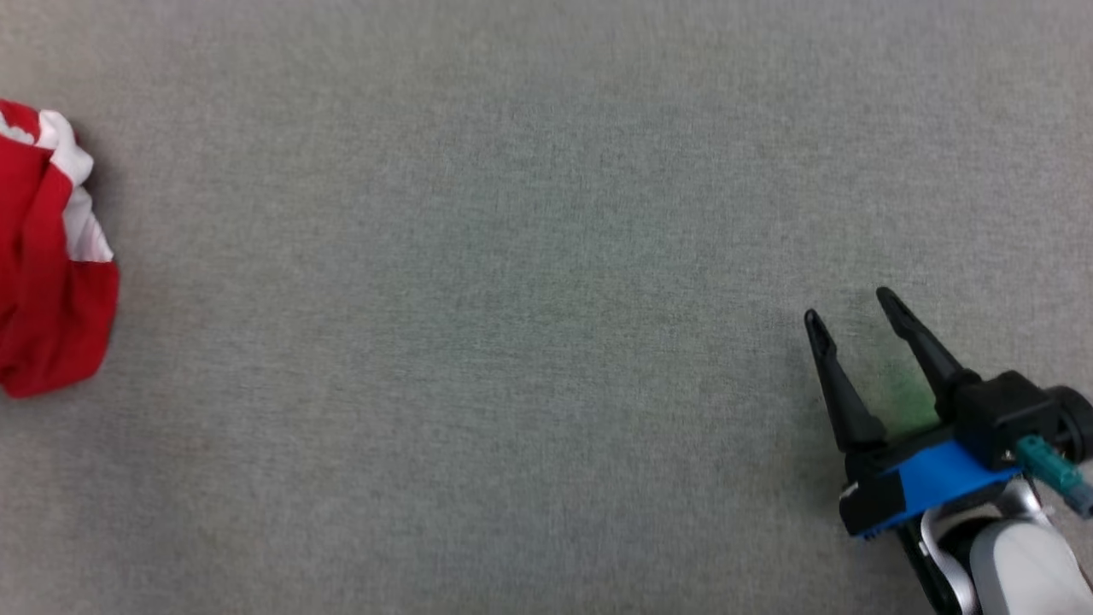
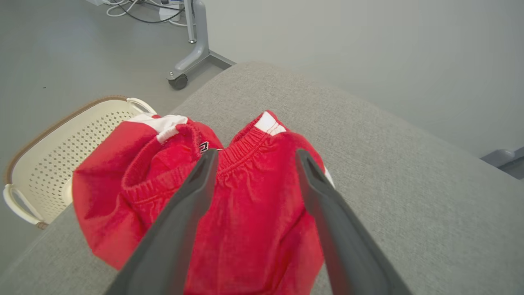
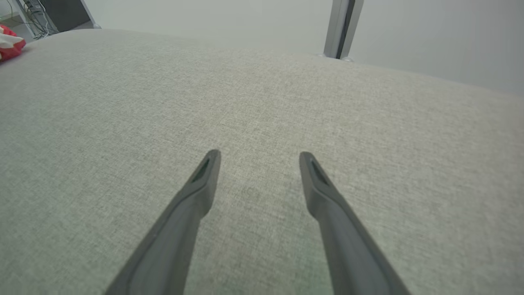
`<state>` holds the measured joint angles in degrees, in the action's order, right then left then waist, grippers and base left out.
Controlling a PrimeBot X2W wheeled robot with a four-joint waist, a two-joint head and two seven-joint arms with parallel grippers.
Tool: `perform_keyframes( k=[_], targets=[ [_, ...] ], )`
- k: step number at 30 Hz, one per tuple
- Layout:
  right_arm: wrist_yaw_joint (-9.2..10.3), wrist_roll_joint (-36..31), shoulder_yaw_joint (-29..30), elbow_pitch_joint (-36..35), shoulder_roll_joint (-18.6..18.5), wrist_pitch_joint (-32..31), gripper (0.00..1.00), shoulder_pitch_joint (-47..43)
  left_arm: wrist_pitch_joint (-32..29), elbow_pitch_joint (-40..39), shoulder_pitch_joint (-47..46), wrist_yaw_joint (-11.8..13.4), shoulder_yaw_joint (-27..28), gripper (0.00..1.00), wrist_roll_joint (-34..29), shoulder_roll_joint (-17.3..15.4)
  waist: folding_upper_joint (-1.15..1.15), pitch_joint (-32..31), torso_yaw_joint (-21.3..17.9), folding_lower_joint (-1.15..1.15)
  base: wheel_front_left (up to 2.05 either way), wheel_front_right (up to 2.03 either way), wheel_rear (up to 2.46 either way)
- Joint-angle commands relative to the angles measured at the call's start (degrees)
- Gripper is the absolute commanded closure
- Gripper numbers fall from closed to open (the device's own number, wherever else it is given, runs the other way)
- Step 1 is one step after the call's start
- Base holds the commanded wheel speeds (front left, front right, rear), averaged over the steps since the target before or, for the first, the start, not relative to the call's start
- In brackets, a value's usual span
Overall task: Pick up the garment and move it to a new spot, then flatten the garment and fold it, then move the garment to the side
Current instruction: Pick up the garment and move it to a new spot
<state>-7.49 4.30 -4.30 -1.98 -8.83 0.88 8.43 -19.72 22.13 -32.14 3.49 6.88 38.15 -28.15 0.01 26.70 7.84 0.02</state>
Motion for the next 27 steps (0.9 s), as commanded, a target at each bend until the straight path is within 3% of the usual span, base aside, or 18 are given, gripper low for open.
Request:
perform_keyframes(
  k=[1, 8, 13, 14, 15, 20, 27],
  targets=[
    [0.0, -0.1, -0.1, -1.1, -0.7, -0.3, 0.0, 1.0, -1.1, 1.1, -1.9, -0.4, 0.5, 0.0, 0.9, -0.4, -0.01, 1.6, -0.3, -0.02, 0.0, 0.0, 0.0],
    [0.0, 0.0, -0.7, -4.6, -1.3, -1.1, 0.0, 1.9, -8.5, 6.8, -6.3, 1.3, -0.6, 0.0, 1.4, -3.3, -0.01, 6.7, -3.7, -0.02, 0.0, 0.0, 0.0],
    [0.0, 0.2, -0.6, -5.3, -1.0, -0.9, 0.0, 1.8, -15.3, 11.5, -6.6, 3.1, -1.3, 0.0, 3.8, -1.5, -0.01, 8.0, -5.2, -0.02, 0.0, 0.0, 0.0],
    [0.0, 0.2, -0.5, -5.3, -0.9, -0.8, 0.0, 1.8, -17.2, 12.4, -5.8, 2.8, -1.9, 0.74, 4.3, -1.0, -0.01, 8.0, -5.4, -0.02, 0.0, 0.0, 0.0],
    [0.0, 0.2, -0.4, -5.1, -0.7, -0.7, 0.0, 1.8, -18.6, 13.1, -5.2, 2.7, -2.1, 1.0, 4.9, -0.5, -0.01, 7.9, -5.5, -0.02, 0.0, 0.0, 0.0],
    [0.0, 0.7, -0.2, -4.1, -0.4, -0.2, 0.0, 1.9, -19.1, 13.7, -4.1, 2.7, -1.7, 1.0, 5.8, -0.4, -0.01, 6.6, -5.3, -0.02, 0.0, 0.0, 0.0],
    [0.0, 1.5, -1.5, -1.4, 1.0, 1.2, 0.0, 1.0, -12.6, 9.2, -6.1, -1.8, -0.7, 1.0, 4.8, -4.0, -0.01, 0.3, -4.1, -0.02, 0.0, 0.0, 0.0]
  ],
)
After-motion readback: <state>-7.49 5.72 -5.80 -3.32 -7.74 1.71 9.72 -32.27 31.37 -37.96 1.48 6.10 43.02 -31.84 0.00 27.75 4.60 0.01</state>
